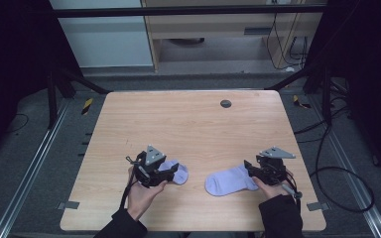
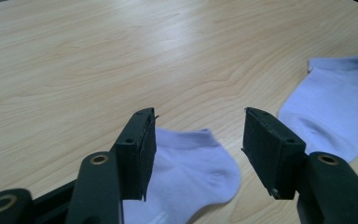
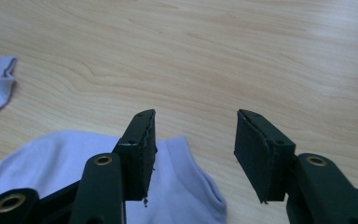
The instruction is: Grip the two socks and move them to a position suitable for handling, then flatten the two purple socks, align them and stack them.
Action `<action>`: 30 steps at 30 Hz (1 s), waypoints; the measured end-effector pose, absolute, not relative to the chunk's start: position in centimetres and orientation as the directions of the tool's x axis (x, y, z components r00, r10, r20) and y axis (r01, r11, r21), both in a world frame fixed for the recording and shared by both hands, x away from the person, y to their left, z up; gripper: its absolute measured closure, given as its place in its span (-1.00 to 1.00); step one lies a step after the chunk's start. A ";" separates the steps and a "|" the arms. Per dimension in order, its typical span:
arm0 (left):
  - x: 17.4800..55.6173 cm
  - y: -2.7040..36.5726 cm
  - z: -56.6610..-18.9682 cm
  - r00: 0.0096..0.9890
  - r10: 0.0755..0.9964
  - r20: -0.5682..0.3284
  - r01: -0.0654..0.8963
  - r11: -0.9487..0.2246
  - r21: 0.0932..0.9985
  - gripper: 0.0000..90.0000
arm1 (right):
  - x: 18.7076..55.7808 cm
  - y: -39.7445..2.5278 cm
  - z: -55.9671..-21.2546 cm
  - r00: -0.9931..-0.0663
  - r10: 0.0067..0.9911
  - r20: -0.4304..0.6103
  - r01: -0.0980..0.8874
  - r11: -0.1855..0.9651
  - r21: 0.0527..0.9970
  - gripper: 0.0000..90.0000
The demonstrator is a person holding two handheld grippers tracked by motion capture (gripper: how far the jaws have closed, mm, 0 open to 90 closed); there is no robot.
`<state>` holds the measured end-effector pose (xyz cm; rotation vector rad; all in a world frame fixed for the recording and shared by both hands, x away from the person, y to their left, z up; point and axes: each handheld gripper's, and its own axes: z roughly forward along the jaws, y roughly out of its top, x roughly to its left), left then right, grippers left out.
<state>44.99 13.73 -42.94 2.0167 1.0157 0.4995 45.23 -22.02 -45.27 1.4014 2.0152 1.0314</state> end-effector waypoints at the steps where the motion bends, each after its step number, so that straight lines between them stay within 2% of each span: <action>1: 44.9 13.3 -43.0 0.603 0.798 -0.009 0.482 -0.356 0.801 -0.03 | 45.1 -22.3 -45.3 -0.367 0.930 0.038 0.575 0.194 0.795 0.07; 9: 44.9 9.8 -44.4 0.652 0.758 -0.021 0.493 -0.401 0.772 0.02 | 44.7 -24.1 -46.2 -0.358 0.933 0.038 0.615 0.204 0.762 0.08; 15: 44.8 7.5 -45.6 0.669 0.743 -0.026 0.507 -0.431 0.747 0.07 | 44.8 -24.6 -46.9 -0.354 0.934 0.046 0.634 0.204 0.746 0.17; 30: 44.7 4.2 -48.3 0.694 0.718 -0.049 0.548 -0.483 0.683 0.32 | 45.3 -24.4 -48.2 -0.402 0.915 0.046 0.671 0.260 0.694 0.38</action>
